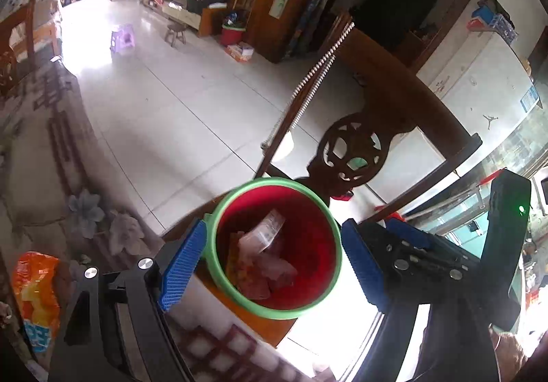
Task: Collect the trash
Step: 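Open both tools to drop the carton and foil into the bucket, then grasp the crumpled paper bundle with the left tool while the right tool grasps the red-label water bottle, then carry the paper bundle and water bottle over the red bucket with both tools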
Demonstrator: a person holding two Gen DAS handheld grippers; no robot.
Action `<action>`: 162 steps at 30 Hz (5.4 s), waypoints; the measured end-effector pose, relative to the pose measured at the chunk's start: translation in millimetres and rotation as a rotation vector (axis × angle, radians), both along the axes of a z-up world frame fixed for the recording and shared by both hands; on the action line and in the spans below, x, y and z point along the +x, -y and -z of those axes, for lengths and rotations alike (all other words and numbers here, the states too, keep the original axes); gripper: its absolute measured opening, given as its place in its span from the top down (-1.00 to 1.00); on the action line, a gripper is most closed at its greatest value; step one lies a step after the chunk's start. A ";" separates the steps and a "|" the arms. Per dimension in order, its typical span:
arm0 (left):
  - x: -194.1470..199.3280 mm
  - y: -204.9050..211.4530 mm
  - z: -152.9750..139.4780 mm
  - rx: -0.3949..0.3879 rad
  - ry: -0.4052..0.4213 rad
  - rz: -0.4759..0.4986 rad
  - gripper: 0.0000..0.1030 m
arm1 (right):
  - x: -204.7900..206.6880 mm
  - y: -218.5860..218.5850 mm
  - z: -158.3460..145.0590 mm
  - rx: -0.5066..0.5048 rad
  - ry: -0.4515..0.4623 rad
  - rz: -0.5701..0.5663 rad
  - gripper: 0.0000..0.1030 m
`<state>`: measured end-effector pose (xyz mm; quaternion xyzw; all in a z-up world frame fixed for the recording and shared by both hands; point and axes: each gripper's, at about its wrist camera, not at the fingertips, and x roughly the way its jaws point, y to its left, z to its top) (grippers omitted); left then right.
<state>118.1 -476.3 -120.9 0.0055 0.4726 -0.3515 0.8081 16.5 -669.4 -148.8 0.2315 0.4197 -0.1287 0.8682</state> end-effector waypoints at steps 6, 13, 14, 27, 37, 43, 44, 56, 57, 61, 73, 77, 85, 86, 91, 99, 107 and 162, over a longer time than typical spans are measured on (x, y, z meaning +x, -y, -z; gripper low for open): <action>-15.0 -39.7 -14.4 0.040 0.063 -0.139 -0.49 | 11.3 -11.6 -3.7 0.005 0.005 -0.027 -0.17; -27.0 -89.3 -16.1 0.026 0.049 -0.239 -0.49 | 32.6 -51.7 -4.9 -0.002 -0.005 -0.122 -0.17; -27.0 -96.6 -16.0 0.022 0.045 -0.254 -0.50 | 36.5 -63.0 -6.8 -0.015 -0.005 -0.148 -0.17; -25.0 -264.6 2.0 0.051 0.024 -0.471 -0.52 | 45.2 -194.3 -18.7 -0.073 -0.014 -0.309 -0.22; 27.6 -428.5 48.0 0.126 -0.086 -0.651 -0.48 | 26.5 -291.5 -11.0 -0.060 -0.052 -0.342 -0.27; 71.3 -438.5 81.7 0.134 -0.176 -0.598 -0.48 | 17.7 -345.3 -4.3 -0.062 -0.092 -0.438 -0.35; 76.4 -436.4 85.3 0.135 -0.187 -0.591 -0.48 | 16.0 -352.3 -3.7 -0.068 -0.098 -0.450 -0.37; 77.9 -434.3 106.0 0.048 -0.264 -0.523 0.26 | 38.2 -418.2 6.6 -0.160 -0.189 -0.766 -0.43; 72.2 -438.2 101.1 0.052 -0.243 -0.534 0.27 | 42.0 -427.3 4.9 -0.206 -0.190 -0.817 -0.44; 50.8 -455.7 85.0 0.061 -0.183 -0.578 0.28 | 54.2 -449.1 10.2 -0.286 -0.211 -0.967 -0.55; 9.3 -489.1 70.2 0.042 -0.161 -0.699 0.27 | 64.7 -478.7 55.2 -0.301 -0.337 -1.114 -0.62; 9.1 -492.1 68.5 0.045 -0.152 -0.710 0.26 | 55.6 -485.5 61.2 -0.332 -0.342 -1.100 -0.26; -0.3 -489.1 56.4 0.039 -0.116 -0.714 0.26 | 32.9 -481.3 55.8 -0.230 -0.318 -0.992 -0.11; -2.4 -488.4 53.9 0.036 -0.109 -0.714 0.26 | 30.3 -480.9 52.4 -0.197 -0.309 -0.981 -0.11; -10.3 -486.6 40.2 0.031 -0.075 -0.722 0.26 | 18.0 -478.0 24.7 -0.131 -0.226 -0.930 -0.10; -25.5 -481.4 18.2 0.018 -0.027 -0.729 0.25 | 9.6 -443.3 -23.2 -0.095 -0.082 -0.789 -0.10; -38.6 -465.9 6.1 0.014 -0.007 -0.720 0.25 | 11.1 -409.3 -49.8 -0.073 0.009 -0.685 -0.10; -10.3 -139.7 -3.8 0.119 -0.013 -0.357 0.25 | 25.6 -119.1 -18.9 0.044 0.013 -0.333 -0.10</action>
